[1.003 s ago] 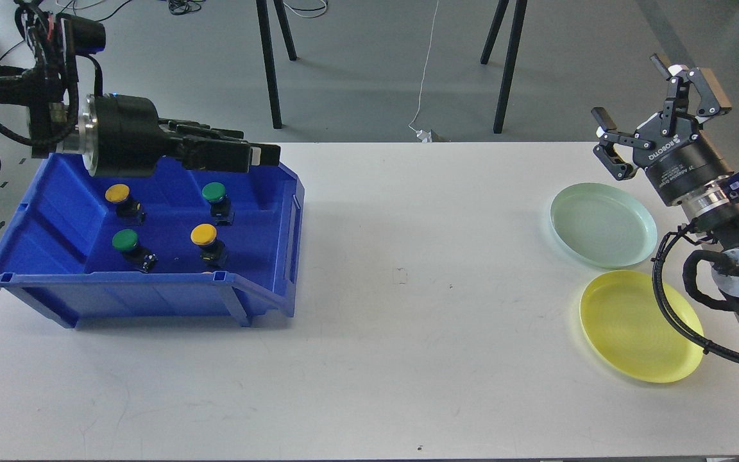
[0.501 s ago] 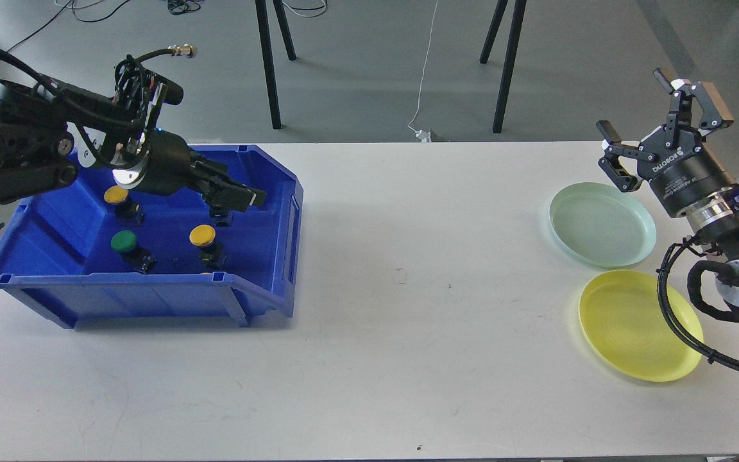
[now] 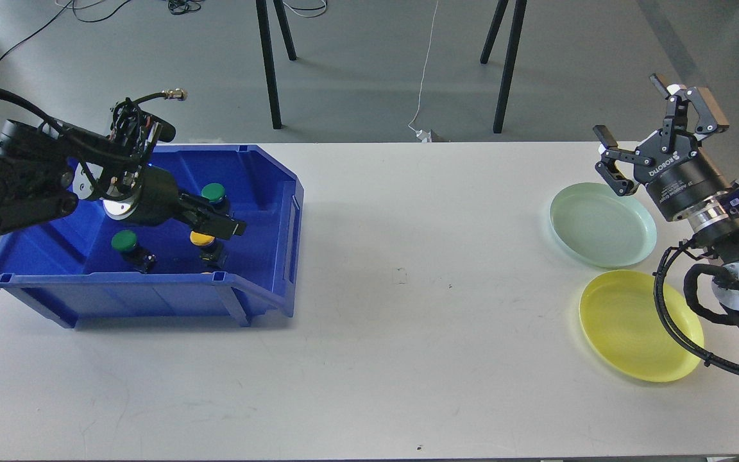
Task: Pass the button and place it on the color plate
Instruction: 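Lower the left gripper and grasp the yellow button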
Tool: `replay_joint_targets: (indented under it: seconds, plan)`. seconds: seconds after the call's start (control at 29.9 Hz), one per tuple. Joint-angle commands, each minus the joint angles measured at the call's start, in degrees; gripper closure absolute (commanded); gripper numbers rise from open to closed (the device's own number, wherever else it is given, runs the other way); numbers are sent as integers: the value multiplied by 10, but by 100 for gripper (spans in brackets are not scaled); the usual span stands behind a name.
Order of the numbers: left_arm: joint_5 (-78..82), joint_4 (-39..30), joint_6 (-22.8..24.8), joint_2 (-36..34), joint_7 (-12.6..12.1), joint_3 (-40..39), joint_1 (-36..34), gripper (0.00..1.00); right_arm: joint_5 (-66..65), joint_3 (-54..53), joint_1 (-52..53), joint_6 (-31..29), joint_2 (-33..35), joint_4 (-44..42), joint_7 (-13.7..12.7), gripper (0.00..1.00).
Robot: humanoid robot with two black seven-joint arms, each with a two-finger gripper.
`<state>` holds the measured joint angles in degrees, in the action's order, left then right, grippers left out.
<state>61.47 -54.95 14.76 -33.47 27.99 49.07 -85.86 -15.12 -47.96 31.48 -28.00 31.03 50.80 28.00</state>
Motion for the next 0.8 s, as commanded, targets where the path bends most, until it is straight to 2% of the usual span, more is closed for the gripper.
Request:
replay_joint_targets:
  seconds: [0.0,0.13,0.2,0.6,0.77]
  plan:
    - [1,11,-1,3,0,0,12,5,0,1,-3,0,0,0,0,0]
    - [1,33,-2,11,0,0,23,7,0,1,-4,0,0,0,0,0]
    - [4,39,-1,15,0,0,27,12,0,0,-6,0,0,0,0,0]
    - [8,68,1,18,0,-1,48,13,0,0,-12,0,0,0,0,0]
    - [12,69,1,18,0,-2,50,16,0,0,-12,0,0,0,0,0]
